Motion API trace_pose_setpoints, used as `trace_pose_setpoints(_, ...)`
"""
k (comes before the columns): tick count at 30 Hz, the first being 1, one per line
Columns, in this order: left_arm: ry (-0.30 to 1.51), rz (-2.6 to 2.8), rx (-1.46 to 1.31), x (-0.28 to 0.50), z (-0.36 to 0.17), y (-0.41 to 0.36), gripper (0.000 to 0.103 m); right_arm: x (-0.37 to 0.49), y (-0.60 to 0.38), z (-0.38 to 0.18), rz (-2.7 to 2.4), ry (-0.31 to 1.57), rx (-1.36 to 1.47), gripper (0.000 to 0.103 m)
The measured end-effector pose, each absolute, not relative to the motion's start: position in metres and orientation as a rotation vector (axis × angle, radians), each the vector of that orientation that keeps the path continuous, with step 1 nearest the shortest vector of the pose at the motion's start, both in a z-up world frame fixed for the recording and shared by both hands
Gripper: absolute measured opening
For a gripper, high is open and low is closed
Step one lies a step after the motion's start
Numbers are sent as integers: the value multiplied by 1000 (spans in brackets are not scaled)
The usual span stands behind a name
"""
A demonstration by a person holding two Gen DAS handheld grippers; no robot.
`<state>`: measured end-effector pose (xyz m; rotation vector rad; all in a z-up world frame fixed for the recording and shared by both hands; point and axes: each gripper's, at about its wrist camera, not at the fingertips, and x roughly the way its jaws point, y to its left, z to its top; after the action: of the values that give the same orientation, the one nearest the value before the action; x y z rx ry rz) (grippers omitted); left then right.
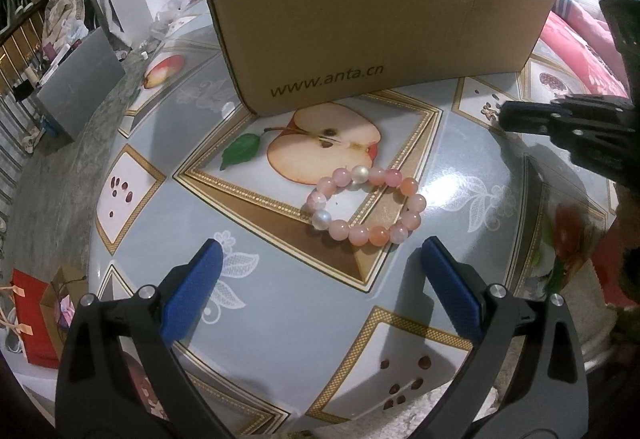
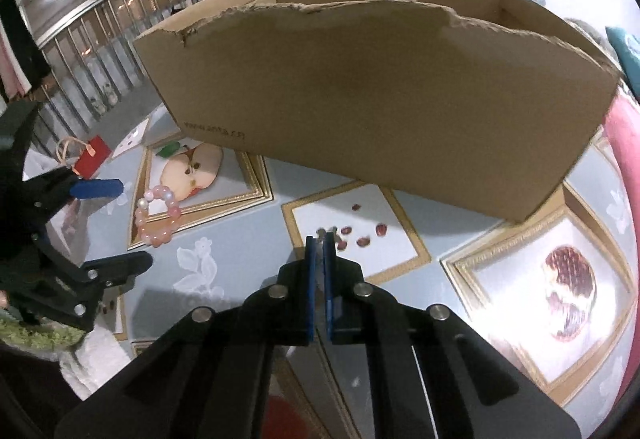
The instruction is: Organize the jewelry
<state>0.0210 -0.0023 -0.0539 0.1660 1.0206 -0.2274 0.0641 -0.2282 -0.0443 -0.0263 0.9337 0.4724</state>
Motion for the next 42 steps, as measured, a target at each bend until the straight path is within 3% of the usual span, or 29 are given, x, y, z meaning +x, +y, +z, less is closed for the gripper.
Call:
trace_pose_setpoints(11,936,-280,168,12,-38,0,93,65,-241,-35,423,906,12,5)
trace_pose_setpoints(14,885,-328,159,6,-29,-5,71,67,-242,-36,426,913,41,5)
trace_pose_setpoints(18,884,-375,191,8,-30,-15,49,67,-244,-39,426,923,70,5)
trace_pose_setpoints(23,904,-420,233,12,-36,-28,43,66,-243,-41,424,930,81,6)
trace_pose_setpoints(27,931,-432,232,14,-43,-35,39,70,-239,-42,419,935,52,20)
trace_pose_setpoints(36,931,-440,226,15,-44,-35,13,84,-225,-46,432,942,-31,21)
trace_pose_setpoints(42,932,-442,217,16,-43,-33,9,81,-216,-49,471,957,-17,21)
